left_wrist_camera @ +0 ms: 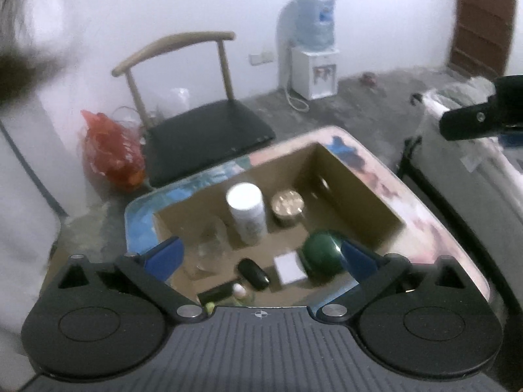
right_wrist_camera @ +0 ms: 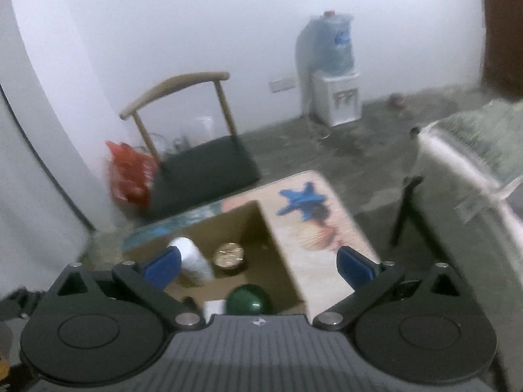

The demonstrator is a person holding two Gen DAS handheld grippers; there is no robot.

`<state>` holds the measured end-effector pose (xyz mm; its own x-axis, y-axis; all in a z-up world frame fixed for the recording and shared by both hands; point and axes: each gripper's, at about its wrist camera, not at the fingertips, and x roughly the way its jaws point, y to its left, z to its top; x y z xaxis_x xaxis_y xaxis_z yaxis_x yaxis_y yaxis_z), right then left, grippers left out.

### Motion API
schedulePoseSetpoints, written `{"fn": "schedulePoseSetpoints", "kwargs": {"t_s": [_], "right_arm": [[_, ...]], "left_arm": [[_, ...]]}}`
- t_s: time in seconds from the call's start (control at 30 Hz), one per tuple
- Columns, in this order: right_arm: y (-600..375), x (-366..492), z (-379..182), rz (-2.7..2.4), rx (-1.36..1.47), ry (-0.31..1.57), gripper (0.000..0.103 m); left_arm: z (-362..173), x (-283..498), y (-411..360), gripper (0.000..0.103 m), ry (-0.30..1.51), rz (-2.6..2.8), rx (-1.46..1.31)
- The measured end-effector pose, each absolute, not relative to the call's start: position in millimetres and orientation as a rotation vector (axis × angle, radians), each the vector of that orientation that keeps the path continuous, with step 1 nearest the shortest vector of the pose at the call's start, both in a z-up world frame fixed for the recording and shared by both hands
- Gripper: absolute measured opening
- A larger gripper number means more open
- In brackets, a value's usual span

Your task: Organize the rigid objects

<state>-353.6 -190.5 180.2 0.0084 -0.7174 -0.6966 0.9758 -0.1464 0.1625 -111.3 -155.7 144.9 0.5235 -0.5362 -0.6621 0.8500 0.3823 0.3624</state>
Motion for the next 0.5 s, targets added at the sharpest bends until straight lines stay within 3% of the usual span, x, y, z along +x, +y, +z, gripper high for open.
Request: {"fn": "schedulePoseSetpoints", "kwargs": {"t_s": [0.5], "right_arm": [[-192.2, -337.5, 143.3, -1.565, 0.74, 0.654, 0.103]], "left_arm": [[118.2, -76.0, -153.9, 0.102, 0.735, -0.734, 0.707]]}}
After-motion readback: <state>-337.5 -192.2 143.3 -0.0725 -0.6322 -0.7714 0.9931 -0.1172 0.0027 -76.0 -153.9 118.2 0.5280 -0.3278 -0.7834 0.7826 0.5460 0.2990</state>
